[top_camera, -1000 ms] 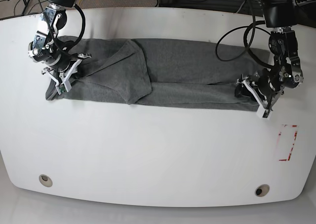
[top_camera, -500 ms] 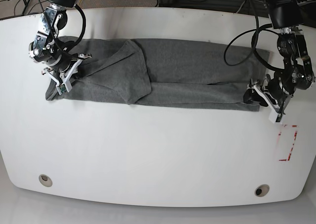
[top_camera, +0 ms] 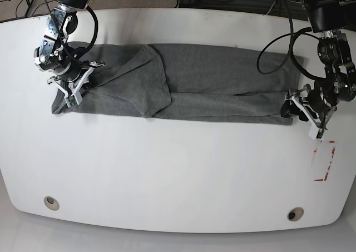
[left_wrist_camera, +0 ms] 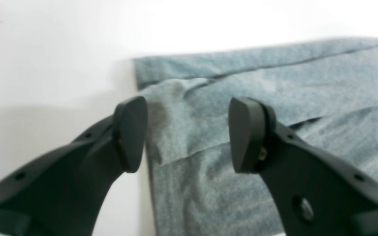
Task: Fold the T-shirt properly
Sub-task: 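Slide the left gripper along the folded edge to smooth it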
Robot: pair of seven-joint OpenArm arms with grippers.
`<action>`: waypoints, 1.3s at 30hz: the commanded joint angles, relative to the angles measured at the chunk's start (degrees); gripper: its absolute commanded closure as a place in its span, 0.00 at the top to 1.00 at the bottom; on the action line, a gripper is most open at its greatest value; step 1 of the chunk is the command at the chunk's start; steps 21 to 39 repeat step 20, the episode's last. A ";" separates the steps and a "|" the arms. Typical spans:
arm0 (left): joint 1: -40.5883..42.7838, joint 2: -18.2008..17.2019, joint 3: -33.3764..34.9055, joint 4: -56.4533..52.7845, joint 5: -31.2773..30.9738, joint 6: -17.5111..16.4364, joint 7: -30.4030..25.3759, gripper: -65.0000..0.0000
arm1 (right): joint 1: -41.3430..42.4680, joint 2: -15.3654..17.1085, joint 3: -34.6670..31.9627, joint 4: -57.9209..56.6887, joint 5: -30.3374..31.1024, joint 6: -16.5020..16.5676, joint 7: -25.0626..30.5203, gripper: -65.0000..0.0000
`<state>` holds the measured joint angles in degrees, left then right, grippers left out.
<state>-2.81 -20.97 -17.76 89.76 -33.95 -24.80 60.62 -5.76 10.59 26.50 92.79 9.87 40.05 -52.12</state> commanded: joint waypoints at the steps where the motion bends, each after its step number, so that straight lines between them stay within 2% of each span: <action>1: 0.39 -0.79 -2.59 4.53 -0.81 -0.13 -1.15 0.57 | 0.62 0.00 -0.08 5.01 0.72 -0.05 0.29 0.08; 9: 1.62 -0.61 -5.76 7.61 -0.81 -0.13 -0.97 0.57 | 2.73 -0.79 -1.05 10.81 0.64 -0.05 -7.18 0.08; 39: 2.85 -0.43 -5.58 7.43 -0.73 -0.13 -0.97 0.57 | 2.81 -0.79 -2.02 10.90 0.64 -0.05 -7.27 0.08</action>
